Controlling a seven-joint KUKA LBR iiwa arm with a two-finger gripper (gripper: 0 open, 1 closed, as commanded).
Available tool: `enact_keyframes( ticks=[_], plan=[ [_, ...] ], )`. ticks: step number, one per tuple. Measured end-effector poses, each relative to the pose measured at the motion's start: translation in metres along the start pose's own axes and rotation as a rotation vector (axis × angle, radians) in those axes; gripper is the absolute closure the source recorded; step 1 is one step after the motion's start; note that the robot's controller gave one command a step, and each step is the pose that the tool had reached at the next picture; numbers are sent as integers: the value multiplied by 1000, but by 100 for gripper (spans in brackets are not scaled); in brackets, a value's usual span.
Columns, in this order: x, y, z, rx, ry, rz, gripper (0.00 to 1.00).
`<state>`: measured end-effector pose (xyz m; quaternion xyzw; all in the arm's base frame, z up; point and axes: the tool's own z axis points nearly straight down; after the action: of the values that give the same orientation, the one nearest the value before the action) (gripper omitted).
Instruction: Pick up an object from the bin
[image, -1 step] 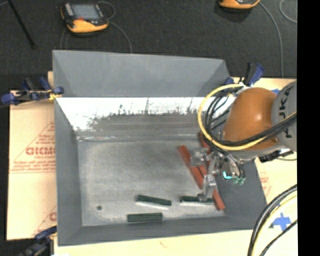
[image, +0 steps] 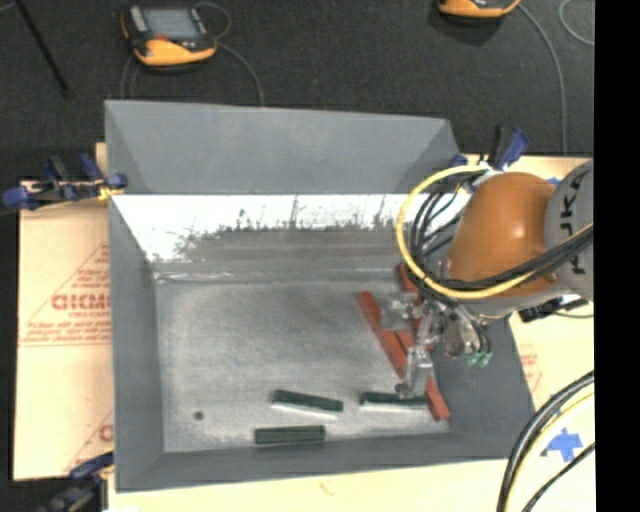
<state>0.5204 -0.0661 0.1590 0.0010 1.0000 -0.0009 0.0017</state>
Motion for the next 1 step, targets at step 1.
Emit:
enact_keyframes(
  ticks=[1],
  plan=[
    [36,10,71,0,-4,-13,0]
  ],
)
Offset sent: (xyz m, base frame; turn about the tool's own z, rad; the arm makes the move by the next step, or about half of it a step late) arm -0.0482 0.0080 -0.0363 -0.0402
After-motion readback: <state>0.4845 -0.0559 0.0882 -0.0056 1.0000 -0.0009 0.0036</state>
